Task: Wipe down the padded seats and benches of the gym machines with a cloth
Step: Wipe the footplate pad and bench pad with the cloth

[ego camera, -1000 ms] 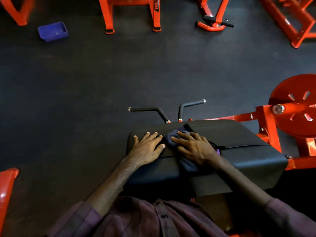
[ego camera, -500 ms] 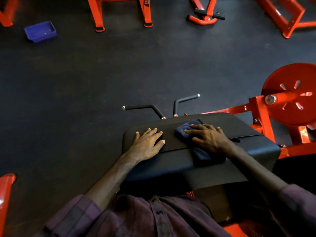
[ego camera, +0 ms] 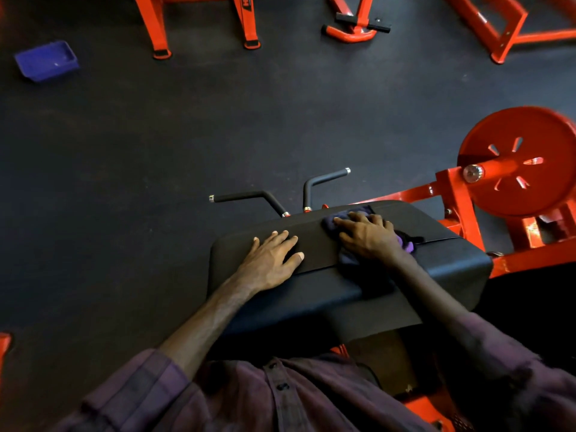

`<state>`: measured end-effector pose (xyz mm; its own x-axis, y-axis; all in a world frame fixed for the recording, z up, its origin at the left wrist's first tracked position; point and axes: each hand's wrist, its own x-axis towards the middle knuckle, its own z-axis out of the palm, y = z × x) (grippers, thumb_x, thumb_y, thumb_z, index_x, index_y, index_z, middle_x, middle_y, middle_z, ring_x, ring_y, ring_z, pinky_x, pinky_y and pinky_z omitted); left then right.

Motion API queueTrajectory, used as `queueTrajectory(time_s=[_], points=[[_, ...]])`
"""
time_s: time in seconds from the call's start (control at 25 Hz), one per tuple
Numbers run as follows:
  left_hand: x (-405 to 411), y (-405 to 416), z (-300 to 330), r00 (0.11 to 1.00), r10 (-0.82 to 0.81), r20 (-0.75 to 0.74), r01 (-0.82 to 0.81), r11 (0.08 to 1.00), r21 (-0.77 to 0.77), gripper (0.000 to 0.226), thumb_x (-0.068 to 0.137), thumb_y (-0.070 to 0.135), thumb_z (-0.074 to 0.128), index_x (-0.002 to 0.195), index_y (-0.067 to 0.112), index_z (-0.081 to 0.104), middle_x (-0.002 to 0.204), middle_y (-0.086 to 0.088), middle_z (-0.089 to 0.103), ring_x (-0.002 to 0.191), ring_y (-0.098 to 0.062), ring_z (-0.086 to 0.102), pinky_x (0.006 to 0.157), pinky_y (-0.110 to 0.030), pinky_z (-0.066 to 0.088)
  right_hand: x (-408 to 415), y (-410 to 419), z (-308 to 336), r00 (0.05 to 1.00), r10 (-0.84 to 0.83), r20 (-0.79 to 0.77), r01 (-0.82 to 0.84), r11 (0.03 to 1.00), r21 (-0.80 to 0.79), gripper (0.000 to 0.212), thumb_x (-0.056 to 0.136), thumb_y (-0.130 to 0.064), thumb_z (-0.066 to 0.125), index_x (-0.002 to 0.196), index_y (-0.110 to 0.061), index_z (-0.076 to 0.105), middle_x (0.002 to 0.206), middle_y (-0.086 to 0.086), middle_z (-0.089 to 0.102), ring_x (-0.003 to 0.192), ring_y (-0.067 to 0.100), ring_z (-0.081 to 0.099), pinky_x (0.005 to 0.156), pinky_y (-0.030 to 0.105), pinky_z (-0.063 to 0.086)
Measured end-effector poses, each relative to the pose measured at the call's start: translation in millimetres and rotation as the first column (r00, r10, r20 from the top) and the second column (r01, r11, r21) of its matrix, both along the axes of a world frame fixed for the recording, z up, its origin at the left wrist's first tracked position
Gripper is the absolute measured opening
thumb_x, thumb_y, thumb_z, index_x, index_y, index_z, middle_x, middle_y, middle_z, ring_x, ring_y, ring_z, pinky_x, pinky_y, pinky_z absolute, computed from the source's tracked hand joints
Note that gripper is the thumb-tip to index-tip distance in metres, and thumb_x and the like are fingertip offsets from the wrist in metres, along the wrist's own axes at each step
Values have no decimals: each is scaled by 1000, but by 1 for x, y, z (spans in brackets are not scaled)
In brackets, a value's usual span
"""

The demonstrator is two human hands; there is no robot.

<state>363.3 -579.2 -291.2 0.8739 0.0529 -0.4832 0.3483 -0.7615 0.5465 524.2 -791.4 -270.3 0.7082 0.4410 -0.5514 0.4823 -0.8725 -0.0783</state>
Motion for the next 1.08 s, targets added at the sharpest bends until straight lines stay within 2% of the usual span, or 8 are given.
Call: queueTrajectory(time_s=[0.16,0.36,0.48,0.6,0.76,0.88,0.96,1.08], points=[[6,-3,-1,1000,-9,-19,9,1000,-10,65,109,57,39,165,27,32,176,1,16,163,-19,5,130,-58,-1,2,-38,12,975,201,-98,-188,973,133,49,106,-54,47,155,-55,38,170,-12,27,155,27,26,124,54,26],[7,-4,-3,1000,15,1,-14,1000,-24,64,108,57,40,165,28,32,176,2,16,163,-18,5,130,-56,-3,33,-31,0,999,-28,-19,29,1000,11,45,105,-54,45,150,-54,44,167,-9,32,150,37,33,120,59,29],[8,-5,-5,1000,11,9,-11,1000,-18,65,108,58,41,164,28,33,175,2,18,163,-18,6,131,-55,-2,23,-39,-2,991,120,-62,-115,990,82,48,106,-56,45,153,-58,38,169,-13,28,152,30,28,121,58,28],[9,-4,-6,1000,11,12,-11,1000,-25,65,108,58,41,164,28,33,175,2,18,163,-18,7,131,-56,0,48,-82,2,968,221,-116,-205,970,134,45,99,-69,38,142,-77,31,168,-16,32,153,24,33,118,60,33],[11,-5,-9,999,20,33,-19,1000,-13,65,106,60,42,163,30,35,175,2,21,163,-19,9,130,-57,3,70,-73,-20,1000,9,27,-9,1000,5,54,96,-67,39,150,-58,43,165,-12,37,149,32,40,118,57,33],[13,-8,-10,999,11,35,-11,1000,-21,65,106,60,43,163,29,36,175,2,21,163,-19,9,130,-57,2,60,-88,-15,966,251,-55,-237,953,188,64,93,-72,30,152,-53,45,167,-14,37,153,18,35,122,50,31],[14,-9,-9,999,19,33,-18,999,-31,65,106,60,43,164,29,36,175,2,21,163,-19,8,131,-57,1,79,-115,-5,939,338,-61,-310,910,274,58,98,-63,39,150,-42,52,162,-9,45,150,14,39,120,42,32],[15,-9,-10,998,32,48,-31,999,-25,65,106,60,44,163,29,37,174,3,22,163,-19,10,131,-55,1,97,-121,-11,993,90,77,-98,990,103,44,103,-50,51,147,-44,54,161,-2,47,147,28,47,115,47,37]])
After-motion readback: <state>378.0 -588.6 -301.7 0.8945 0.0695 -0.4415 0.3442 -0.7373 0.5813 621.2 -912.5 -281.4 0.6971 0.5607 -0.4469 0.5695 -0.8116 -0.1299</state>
